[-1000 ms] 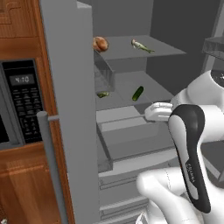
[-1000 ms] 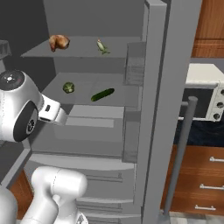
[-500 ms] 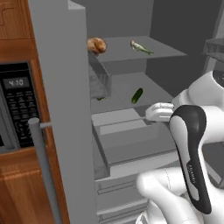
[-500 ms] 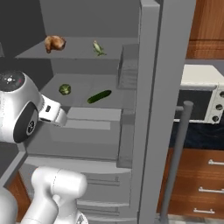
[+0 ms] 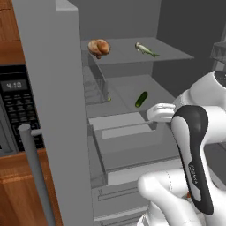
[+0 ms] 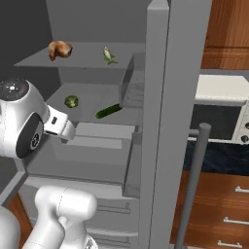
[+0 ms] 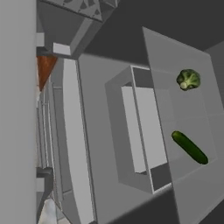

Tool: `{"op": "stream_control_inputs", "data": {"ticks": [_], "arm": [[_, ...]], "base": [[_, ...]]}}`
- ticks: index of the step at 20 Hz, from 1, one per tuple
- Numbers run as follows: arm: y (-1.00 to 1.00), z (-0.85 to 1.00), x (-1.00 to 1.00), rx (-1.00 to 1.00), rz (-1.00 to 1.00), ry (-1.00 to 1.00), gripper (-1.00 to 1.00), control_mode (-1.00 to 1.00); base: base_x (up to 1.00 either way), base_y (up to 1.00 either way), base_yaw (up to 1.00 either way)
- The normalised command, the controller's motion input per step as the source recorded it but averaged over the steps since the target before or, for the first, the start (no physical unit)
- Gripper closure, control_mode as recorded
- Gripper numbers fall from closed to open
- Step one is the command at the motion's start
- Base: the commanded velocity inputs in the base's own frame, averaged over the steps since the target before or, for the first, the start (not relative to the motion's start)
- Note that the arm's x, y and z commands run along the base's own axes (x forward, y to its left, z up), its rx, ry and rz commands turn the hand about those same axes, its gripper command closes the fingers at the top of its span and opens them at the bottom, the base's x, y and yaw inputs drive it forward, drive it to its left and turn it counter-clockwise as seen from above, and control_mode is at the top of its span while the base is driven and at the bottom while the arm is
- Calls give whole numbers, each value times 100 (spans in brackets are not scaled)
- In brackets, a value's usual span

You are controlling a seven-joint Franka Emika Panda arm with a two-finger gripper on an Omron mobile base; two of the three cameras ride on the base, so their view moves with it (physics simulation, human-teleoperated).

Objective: Gather the cucumber and broccoli from the fridge and place them on a tray on the dining counter. Then gather the chicken drumstick and fish from the fridge and place them on the other tray.

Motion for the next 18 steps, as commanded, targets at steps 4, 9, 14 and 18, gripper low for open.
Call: {"op": "stream_control_inputs", "data": {"ticks": [4,9,14,18], "arm": [[0,0,0,0,0,0,-100,100],[-14,11,76,0,1,3,-100,-100],[-3,19,61,-4,-10,17,-100,-100],[-15,0,65,-2,-11,18,-100,-100]], "base": [[85,-10,7],[0,0,0],[0,0,0],[0,0,0]]}}
